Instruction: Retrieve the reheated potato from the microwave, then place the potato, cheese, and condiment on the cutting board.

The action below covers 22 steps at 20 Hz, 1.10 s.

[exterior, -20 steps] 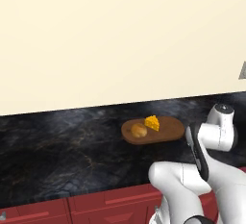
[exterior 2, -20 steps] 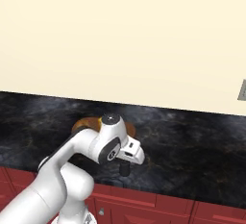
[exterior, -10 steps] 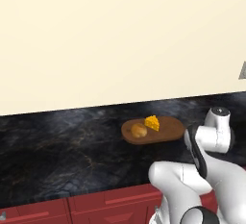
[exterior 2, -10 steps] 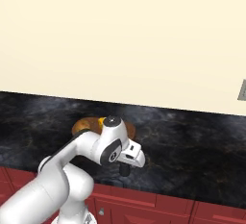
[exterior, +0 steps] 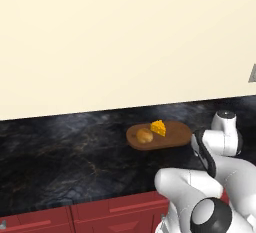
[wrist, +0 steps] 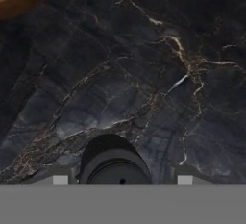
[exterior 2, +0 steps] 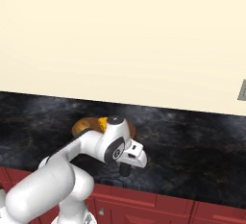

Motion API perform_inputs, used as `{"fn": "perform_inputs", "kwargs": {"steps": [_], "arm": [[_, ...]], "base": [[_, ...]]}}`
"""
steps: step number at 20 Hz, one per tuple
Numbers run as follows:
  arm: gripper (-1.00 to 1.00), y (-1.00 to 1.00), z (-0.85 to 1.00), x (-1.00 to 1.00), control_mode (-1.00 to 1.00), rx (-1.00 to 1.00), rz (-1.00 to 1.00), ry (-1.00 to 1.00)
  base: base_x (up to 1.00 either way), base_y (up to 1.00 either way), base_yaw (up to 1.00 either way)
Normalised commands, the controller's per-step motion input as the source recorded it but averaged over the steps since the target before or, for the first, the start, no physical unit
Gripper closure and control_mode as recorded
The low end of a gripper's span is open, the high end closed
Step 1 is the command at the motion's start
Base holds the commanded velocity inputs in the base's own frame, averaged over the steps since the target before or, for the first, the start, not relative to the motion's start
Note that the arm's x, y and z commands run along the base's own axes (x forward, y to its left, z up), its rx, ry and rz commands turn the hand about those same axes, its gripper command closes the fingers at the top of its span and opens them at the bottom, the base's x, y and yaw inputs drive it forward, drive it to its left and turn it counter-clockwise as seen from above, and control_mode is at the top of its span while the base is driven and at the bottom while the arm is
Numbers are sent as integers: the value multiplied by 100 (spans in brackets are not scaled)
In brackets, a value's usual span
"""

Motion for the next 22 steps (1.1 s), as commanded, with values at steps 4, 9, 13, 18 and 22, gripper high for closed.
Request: {"fn": "perform_inputs", "kwargs": {"steps": [4,9,13,18,22], "arm": [[100,1,3,-1,-100,2,0,1],[100,20,44,30,-100,0,0,-10],[100,33,41,55,-100,2,0,-6],[100,26,29,71,-100,7,6,-1],[100,18,29,72,-100,2,7,0]], "base": [[0,0,0],[0,0,0],[0,0,0],[0,0,0],[0,0,0]]}}
